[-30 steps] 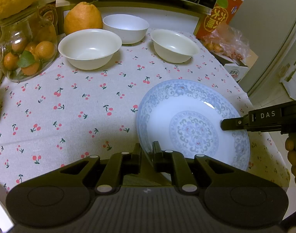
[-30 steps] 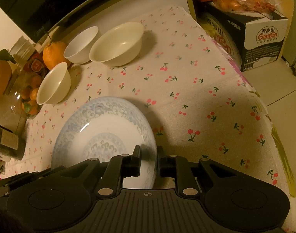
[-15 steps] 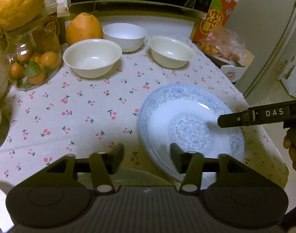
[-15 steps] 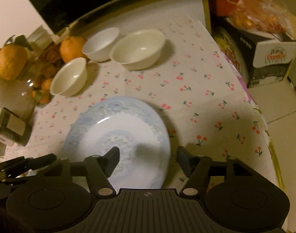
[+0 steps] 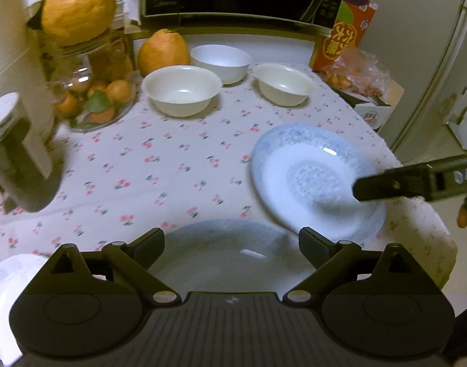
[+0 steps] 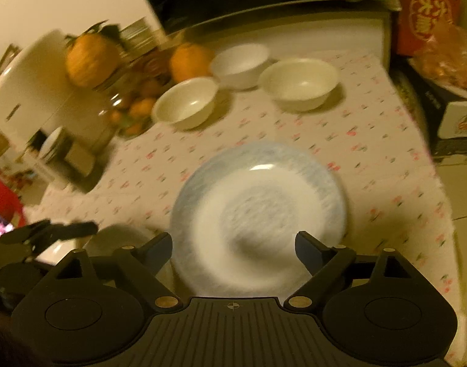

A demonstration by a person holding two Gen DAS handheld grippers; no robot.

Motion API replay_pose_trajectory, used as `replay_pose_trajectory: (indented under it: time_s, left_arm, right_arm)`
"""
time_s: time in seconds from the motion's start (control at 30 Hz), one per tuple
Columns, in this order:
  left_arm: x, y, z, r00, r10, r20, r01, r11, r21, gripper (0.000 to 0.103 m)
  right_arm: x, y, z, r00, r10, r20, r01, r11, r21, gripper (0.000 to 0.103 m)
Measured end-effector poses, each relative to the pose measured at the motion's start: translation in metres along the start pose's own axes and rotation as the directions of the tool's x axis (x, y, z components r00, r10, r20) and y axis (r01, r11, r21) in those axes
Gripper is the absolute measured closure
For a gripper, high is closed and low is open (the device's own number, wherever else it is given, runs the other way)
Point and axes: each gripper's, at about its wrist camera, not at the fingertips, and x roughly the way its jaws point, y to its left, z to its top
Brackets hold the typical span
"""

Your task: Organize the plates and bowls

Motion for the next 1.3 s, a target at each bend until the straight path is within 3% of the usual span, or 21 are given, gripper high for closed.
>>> replay_pose_trajectory:
  time_s: [0.27,0.47,0.73,0.8,1.0,1.3]
  left_arm:
    - [-0.019,0.017,-0.017,1.0,0.011,-0.005,-0.011,1.0,0.006,0.009]
    - [-0.037,0.021,-0.032,1.0,-0.028,-0.009,0.028,1.0,-0.009,0.009]
    - [-0.058,0.028,-0.053,0.996,-0.081,-0.047,0.076,0.991,-0.111,0.01]
    - [-0.061,0.033,-0.058,0.994,-0.099,-0.055,0.089,0.984,-0.153,0.013]
    - [-0.055,0.046,-0.069,0.981,-0.164,-0.104,0.131,0.954,-0.269,0.037]
    - [-0.044,0.045,-0.078,0.977,-0.149,-0.152,0.102,0.954,-0.282,0.049]
  right_arm:
    - [0.003,0.029,-0.034,0.998,0.036,-0.042,-0.038,0.998,-0.057,0.013]
    - [0.008,0.04,-0.055,0.997,0.064,-0.044,-0.068,0.994,-0.08,0.013]
    - [0.01,0.047,-0.06,0.995,0.101,-0.02,-0.103,0.992,-0.072,0.013]
    - [0.011,0.048,-0.061,0.994,0.107,-0.021,-0.108,0.992,-0.064,0.013]
    - [0.016,0.051,-0.064,0.993,0.118,-0.019,-0.119,0.991,-0.054,0.015]
    - [0.024,0.048,-0.067,0.994,0.109,-0.029,-0.111,0.993,-0.04,0.045]
